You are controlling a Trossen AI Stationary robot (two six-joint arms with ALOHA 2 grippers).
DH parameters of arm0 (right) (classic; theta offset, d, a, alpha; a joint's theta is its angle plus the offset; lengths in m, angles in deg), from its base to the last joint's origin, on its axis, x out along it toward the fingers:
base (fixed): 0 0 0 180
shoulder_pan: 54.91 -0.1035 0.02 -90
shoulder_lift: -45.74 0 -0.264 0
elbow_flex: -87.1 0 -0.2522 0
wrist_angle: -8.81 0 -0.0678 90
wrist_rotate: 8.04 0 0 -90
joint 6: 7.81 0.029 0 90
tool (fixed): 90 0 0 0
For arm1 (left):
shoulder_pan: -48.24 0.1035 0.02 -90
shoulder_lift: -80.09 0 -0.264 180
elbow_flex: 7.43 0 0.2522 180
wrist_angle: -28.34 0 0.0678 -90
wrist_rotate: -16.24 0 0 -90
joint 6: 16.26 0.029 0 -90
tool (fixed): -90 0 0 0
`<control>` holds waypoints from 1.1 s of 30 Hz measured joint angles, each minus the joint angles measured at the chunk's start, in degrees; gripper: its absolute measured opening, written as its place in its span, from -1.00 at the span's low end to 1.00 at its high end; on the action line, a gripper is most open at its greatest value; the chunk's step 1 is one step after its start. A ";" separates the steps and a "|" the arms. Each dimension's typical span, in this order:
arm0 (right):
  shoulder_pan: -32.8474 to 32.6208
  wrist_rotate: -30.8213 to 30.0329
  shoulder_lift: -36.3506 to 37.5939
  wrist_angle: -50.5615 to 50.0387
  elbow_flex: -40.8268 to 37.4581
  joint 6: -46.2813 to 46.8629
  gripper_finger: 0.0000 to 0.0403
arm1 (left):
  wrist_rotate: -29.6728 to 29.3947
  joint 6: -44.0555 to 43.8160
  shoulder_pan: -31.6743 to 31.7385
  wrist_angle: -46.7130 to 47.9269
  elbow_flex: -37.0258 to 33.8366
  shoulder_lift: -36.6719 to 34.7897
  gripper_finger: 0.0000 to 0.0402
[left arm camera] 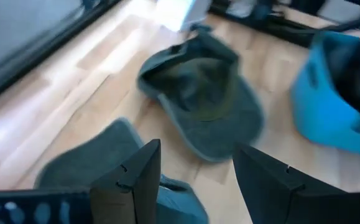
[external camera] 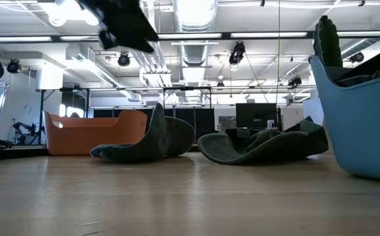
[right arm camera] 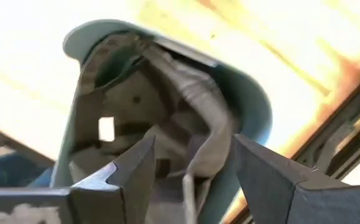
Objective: Pick & Place hat
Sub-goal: Put the left green cap into the orange bin
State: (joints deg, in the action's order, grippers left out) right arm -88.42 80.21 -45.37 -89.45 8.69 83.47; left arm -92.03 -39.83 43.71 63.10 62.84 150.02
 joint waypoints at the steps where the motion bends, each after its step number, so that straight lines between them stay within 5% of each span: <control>1: 0.62 0.00 0.00 -0.48 -0.10 -1.04 0.02 | 1.97 -0.79 2.21 -0.02 0.62 1.59 -0.04; 12: 9.63 -4.67 3.27 -3.91 -1.26 -18.50 0.02 | 14.89 -4.65 12.58 8.54 13.74 21.52 -0.04; 23: 17.80 -15.59 15.15 -3.47 -5.21 -22.71 0.02 | 6.55 -2.35 12.41 29.77 31.98 37.28 -0.04; 33: 18.60 -18.15 18.40 -3.07 -6.37 -22.95 0.02 | 8.52 -2.22 12.41 31.28 34.18 42.67 -0.04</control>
State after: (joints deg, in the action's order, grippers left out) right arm -69.83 62.06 -26.96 -92.52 2.32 60.51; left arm -83.52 -42.05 56.12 94.38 97.02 192.69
